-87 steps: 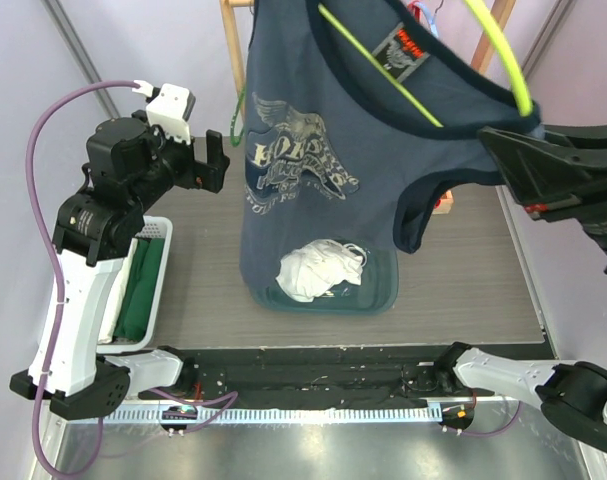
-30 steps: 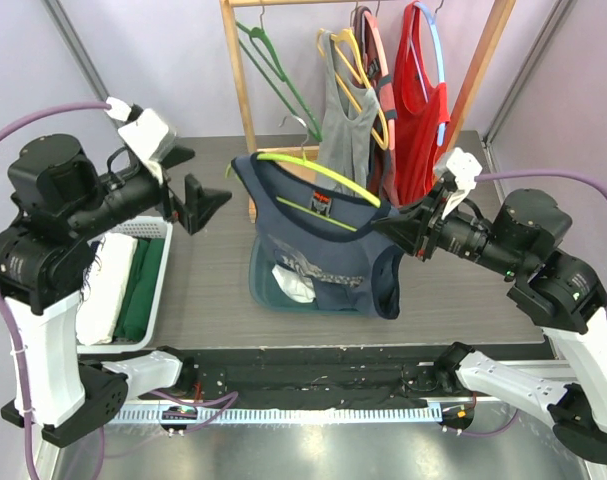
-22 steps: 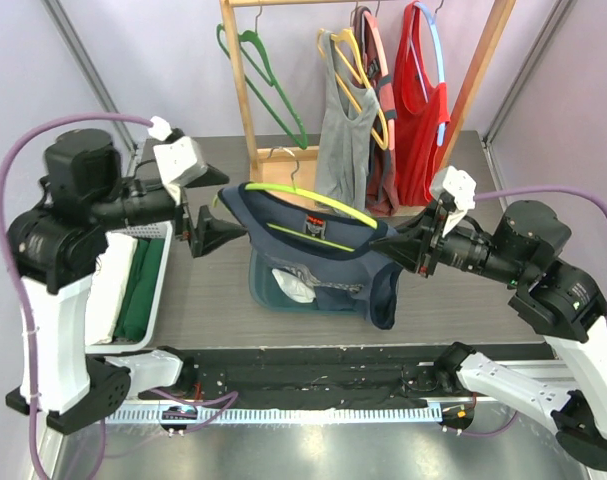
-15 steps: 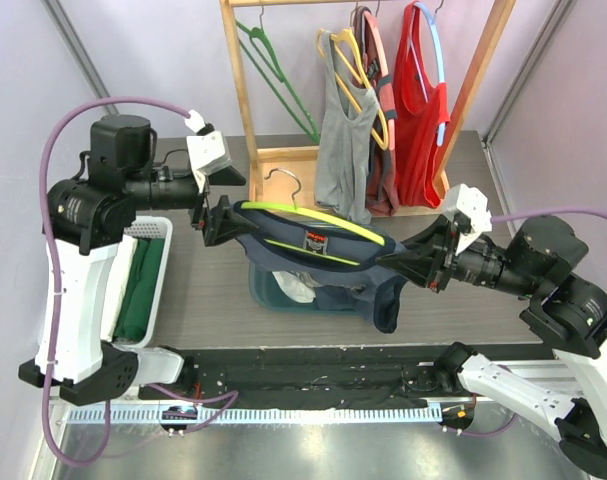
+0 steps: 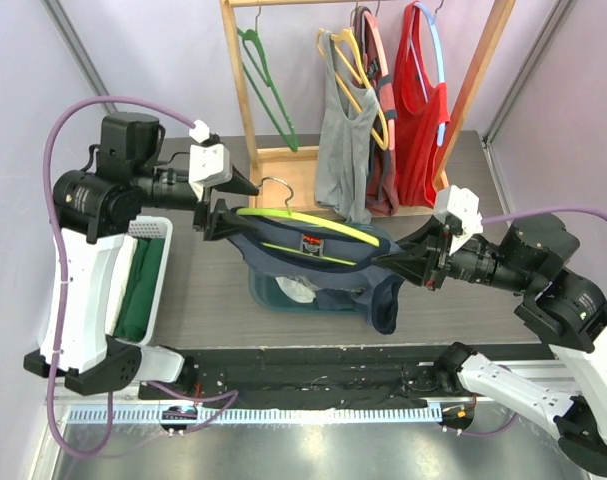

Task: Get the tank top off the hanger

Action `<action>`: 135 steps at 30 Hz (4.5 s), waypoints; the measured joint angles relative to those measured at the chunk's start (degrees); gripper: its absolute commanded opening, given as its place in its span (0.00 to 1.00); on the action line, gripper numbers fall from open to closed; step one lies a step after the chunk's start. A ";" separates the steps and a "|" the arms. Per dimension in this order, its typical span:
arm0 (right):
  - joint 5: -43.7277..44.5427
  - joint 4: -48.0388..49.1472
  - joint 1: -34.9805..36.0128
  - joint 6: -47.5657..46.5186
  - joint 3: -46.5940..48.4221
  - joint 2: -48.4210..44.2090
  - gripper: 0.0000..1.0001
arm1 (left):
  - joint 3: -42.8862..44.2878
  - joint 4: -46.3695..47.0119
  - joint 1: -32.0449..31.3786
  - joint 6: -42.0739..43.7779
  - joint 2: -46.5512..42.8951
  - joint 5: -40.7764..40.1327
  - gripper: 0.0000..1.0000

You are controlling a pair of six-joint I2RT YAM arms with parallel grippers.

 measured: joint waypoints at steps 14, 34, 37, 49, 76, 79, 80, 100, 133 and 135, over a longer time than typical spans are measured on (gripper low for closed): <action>2.91 -0.04 0.00 -3.76 0.55 0.59 0.01 | -0.20 -0.15 0.02 8.09 3.04 0.81 0.45; 13.51 3.82 0.90 -4.24 -1.36 1.38 0.36 | -5.44 2.80 0.07 5.68 -1.25 -4.00 0.00; 19.32 5.99 0.83 -4.24 -2.14 1.99 0.58 | -6.51 3.32 -0.02 -0.09 -2.80 -7.80 0.00; 34.88 11.96 0.09 -2.45 -2.01 1.57 0.88 | -6.51 10.01 0.00 -12.83 -3.69 -26.12 0.00; 26.51 30.40 0.09 24.57 -18.62 4.22 0.69 | -5.40 10.64 0.00 -13.86 -4.76 -27.93 0.00; 26.51 31.71 0.09 24.57 -18.69 4.39 0.68 | -5.40 10.51 0.00 -13.84 -5.05 -27.67 0.00; 26.51 31.95 0.09 24.59 -18.75 4.46 0.68 | -5.40 10.47 0.00 -13.79 -5.11 -27.61 0.00; 30.36 29.86 0.09 22.73 -22.27 1.09 0.73 | -5.40 9.11 0.00 -13.22 -5.40 -27.15 0.00; 37.31 26.84 -0.28 23.56 -12.70 5.33 0.01 | -11.82 11.32 0.00 -11.80 -6.54 -31.23 0.00; 41.86 26.86 -0.28 23.02 -12.07 5.51 0.01 | -11.82 10.36 0.00 -10.91 -7.02 -29.70 0.00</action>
